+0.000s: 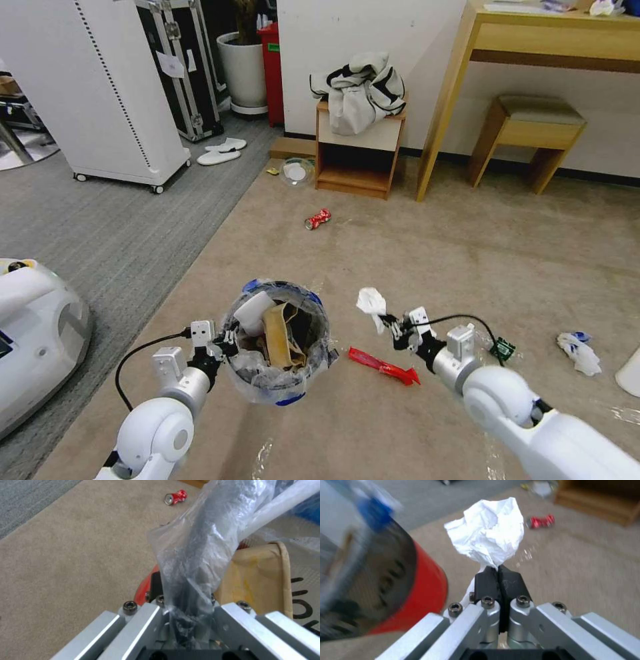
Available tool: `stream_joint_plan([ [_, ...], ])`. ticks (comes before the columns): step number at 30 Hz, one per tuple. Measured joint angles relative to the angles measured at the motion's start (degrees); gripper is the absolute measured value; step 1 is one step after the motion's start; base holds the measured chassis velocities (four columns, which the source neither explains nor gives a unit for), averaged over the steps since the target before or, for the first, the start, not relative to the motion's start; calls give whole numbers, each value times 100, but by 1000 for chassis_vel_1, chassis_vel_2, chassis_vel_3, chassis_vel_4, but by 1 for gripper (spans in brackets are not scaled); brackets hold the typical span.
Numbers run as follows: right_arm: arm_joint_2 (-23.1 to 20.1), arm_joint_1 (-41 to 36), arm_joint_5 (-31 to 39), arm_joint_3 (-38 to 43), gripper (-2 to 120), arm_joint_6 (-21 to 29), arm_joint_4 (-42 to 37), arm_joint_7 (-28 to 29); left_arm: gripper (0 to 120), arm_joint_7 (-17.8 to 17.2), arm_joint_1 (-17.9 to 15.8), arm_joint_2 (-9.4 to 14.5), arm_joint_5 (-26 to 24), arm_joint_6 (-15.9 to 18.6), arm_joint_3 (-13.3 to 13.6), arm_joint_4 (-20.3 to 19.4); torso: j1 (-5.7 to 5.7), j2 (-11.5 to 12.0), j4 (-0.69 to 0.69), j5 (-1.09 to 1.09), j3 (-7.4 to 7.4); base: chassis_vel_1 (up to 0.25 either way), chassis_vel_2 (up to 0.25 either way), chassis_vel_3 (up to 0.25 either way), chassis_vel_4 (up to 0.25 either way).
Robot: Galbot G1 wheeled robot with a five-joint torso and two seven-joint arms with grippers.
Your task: Pick up the trash bin and place the garbage on the floor into it.
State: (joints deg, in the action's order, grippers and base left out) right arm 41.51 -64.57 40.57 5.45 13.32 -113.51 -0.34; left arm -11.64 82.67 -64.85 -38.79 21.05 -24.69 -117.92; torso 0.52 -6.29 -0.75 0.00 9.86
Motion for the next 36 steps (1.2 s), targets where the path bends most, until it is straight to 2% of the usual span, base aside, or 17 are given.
stream_joint_plan([
  [8, -512, 47, 241, 287, 0, 59, -853, -287, 1, 26, 8, -36, 112, 1, 83, -13, 0, 0, -1, 0, 0, 0, 0, 0, 0],
  [15, -789, -2, 491, 552, 0, 32, -1366, -584, 1, 28, -30, -62, 181, 4, 180, 7, 0, 0, -1, 1, 0, 0, 0, 0, 0],
  [24, -971, -16, 619, 628, 0, 6, -1616, -904, 1, 30, -37, -78, 219, 13, 229, 4, 0, 0, -1, 0, 0, 0, 0, 0, 0],
  [36, -1077, -197, 338, 547, 0, 26, -1829, -1211, 1, 24, 3, -99, 265, 30, 213, -62, 0, 0, -1, 0, 0, 0, 0, 0, 0],
])
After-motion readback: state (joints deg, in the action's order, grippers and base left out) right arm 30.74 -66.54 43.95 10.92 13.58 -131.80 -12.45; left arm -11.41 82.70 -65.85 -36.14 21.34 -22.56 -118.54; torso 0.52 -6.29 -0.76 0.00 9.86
